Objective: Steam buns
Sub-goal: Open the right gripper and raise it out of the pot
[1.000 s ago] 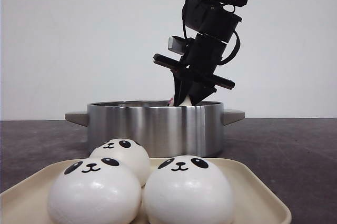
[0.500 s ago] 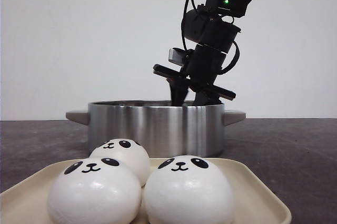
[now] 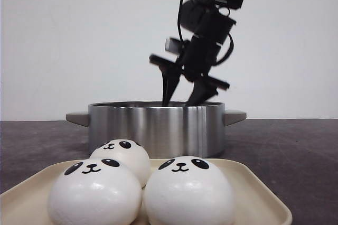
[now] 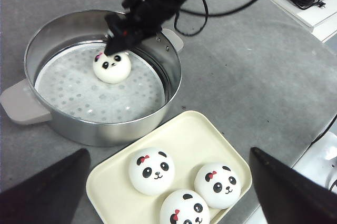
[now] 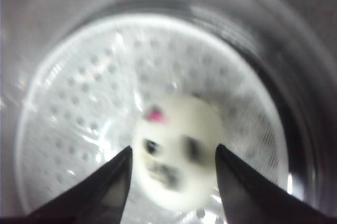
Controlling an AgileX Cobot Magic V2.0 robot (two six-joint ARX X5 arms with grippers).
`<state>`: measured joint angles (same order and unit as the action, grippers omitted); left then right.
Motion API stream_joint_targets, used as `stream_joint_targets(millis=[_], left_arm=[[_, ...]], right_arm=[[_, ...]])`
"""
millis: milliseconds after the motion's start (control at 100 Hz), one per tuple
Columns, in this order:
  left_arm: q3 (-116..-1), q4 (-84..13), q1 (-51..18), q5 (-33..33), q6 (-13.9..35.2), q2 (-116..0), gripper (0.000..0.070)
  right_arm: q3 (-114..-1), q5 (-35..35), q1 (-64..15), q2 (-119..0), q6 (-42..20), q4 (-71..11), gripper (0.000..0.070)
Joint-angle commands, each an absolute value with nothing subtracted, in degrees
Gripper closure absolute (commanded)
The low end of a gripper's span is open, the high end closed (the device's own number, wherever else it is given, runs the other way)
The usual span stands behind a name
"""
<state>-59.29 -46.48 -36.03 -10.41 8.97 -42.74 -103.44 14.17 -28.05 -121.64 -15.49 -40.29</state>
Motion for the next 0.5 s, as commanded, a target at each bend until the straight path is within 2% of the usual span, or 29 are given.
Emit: stream_joint_targets(millis=[0, 110, 220, 260, 330, 490], left_arm=[[-59.8, -45.9, -36.4, -10.3, 8.7, -43.1, 0.011], [-59.8, -45.9, -36.4, -10.3, 8.7, -43.1, 0.0109], [-59.8, -46.2, -36.4, -10.3, 9.7, -43.1, 0.0109], [-59.8, -46.3, -36.4, -10.3, 10.4, -43.2, 0.0109], [-59.8, -46.9, -36.4, -10.3, 11.8, -43.5, 0.0109], [-59.8, -49.0, -36.4, -10.4, 15.9, -45.5, 0.0109]], right_arm=[[-107.4, 12.6, -28.2, -123.2, -15.5, -41.0, 0.0391], [-112.5, 8.8, -28.2, -123.2, -14.0, -44.2, 0.0392], [-118.4, 8.2, -28.3, -122.8, -11.4, -50.2, 0.0403], [-120.0, 7.5, -28.5, -122.2, -9.4, -52.4, 0.0471], [-120.7, 6.8, -29.3, -119.7, -6.0, -54.0, 0.07], [-120.7, 4.1, -31.4, -110.1, -5.1, -54.7, 0.0696]])
